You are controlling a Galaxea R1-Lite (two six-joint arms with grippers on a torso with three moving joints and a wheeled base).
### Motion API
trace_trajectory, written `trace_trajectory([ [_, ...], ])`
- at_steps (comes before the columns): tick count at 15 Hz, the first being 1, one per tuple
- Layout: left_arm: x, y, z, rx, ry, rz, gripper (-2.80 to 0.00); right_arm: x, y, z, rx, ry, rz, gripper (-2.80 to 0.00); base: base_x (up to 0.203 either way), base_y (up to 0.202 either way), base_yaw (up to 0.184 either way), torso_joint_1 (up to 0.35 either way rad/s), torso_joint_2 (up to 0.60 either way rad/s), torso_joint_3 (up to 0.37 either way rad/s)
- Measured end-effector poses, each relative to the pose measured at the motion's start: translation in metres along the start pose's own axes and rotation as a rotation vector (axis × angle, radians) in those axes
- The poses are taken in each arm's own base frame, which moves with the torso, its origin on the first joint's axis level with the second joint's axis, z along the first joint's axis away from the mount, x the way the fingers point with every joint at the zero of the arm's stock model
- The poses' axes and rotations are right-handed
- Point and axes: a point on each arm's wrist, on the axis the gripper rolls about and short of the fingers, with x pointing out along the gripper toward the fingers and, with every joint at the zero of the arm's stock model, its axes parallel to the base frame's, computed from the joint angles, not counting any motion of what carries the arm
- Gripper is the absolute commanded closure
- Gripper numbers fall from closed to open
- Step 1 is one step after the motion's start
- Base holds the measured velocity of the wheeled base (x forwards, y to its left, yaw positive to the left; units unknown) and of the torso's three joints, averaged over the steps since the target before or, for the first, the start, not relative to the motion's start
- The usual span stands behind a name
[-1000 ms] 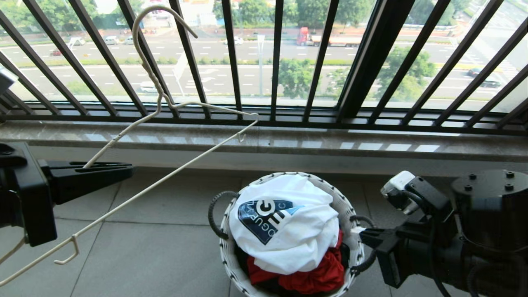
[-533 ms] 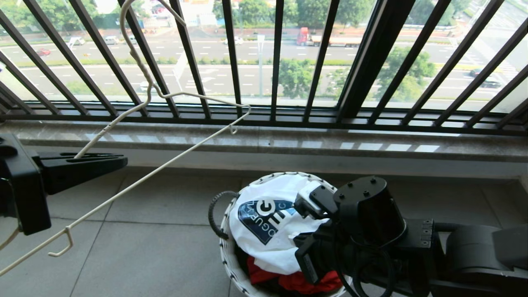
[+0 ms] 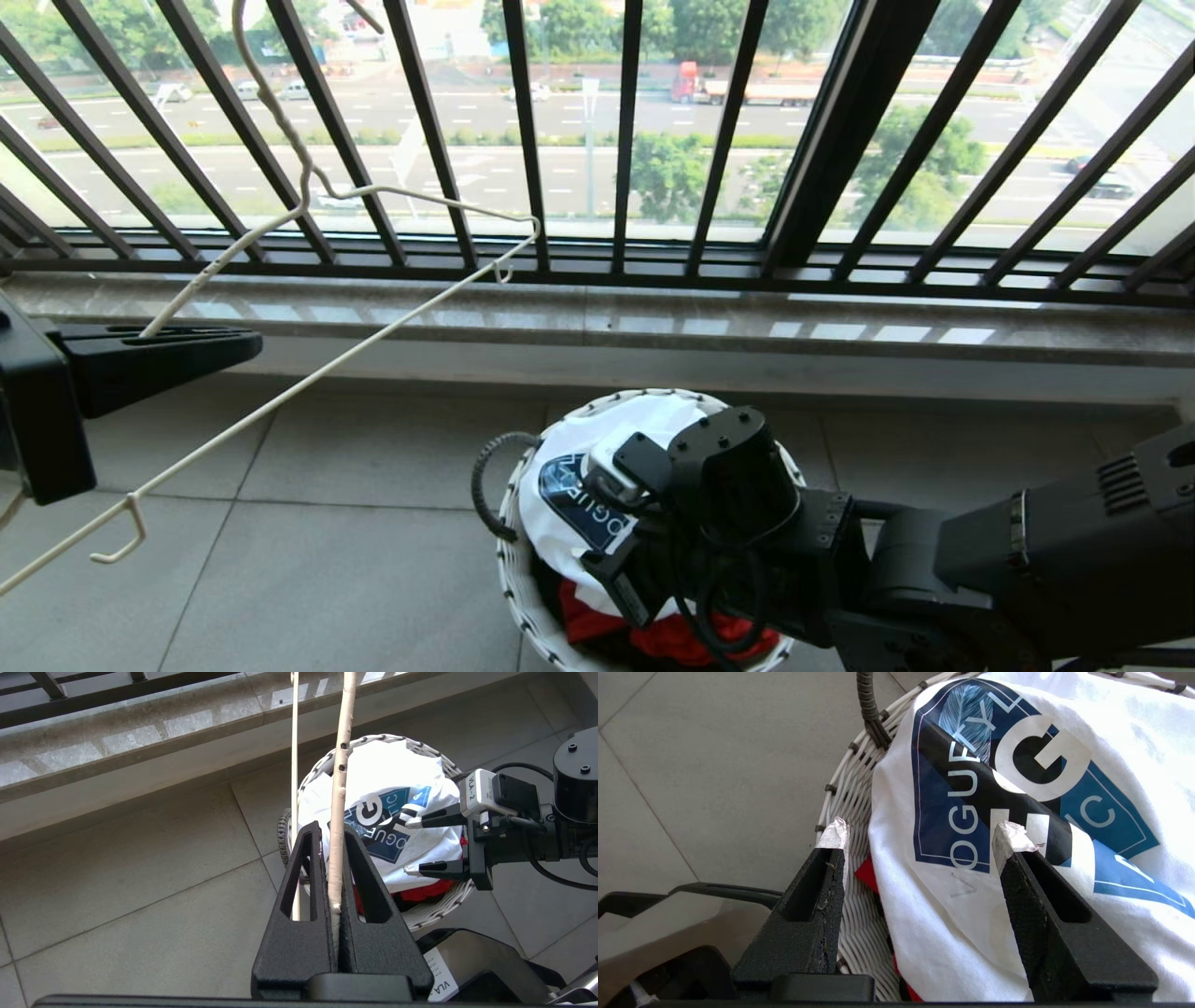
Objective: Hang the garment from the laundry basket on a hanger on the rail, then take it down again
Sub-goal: Pick up clothes from the basket
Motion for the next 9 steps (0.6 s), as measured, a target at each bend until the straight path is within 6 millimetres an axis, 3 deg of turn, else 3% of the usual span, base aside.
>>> trace_trajectory([
  [6,-0.003,0.002,0.001,0.000,-0.010,0.022,0.00,0.016,-0.012,0.015,-0.121,-0.094,-0.047,-2.80,0.000,0.000,0.000,0.000,0.00,0.000],
  [9,-0.004,0.002,0.002,0.000,-0.012,0.024,0.00,0.029,-0.032,0.011,-0.105,-0.078,-0.090,-2.80,0.000,0.000,0.000,0.000,0.00,0.000],
])
